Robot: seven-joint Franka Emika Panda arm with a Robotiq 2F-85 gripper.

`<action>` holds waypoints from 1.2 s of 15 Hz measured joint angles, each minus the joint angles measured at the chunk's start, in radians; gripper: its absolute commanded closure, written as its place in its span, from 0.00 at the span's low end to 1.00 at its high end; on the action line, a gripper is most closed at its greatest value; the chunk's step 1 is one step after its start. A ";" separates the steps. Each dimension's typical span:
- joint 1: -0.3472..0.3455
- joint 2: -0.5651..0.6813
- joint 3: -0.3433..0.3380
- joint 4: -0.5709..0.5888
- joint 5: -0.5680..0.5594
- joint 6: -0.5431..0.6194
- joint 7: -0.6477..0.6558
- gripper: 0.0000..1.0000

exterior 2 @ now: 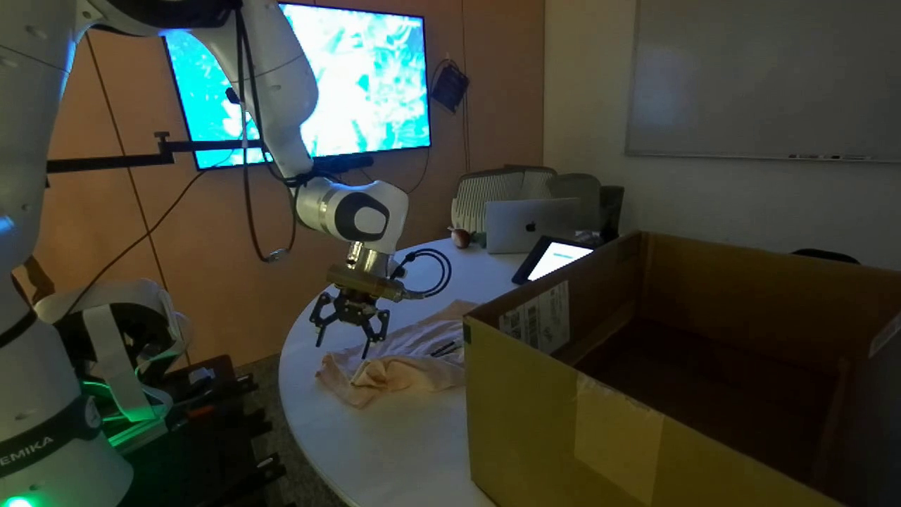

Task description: Pick up the marker and put it on the cloth, then put the cloth in box

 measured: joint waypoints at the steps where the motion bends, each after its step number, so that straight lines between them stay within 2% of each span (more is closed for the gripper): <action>1: 0.005 -0.004 -0.003 -0.016 -0.024 0.022 -0.008 0.00; 6: 0.019 -0.008 -0.006 -0.100 -0.095 0.172 -0.045 0.00; 9: 0.019 -0.009 -0.011 -0.145 -0.097 0.286 -0.057 0.00; 16: 0.024 -0.002 -0.046 -0.186 -0.108 0.443 -0.043 0.00; 18: 0.034 0.002 -0.065 -0.189 -0.132 0.460 -0.023 0.27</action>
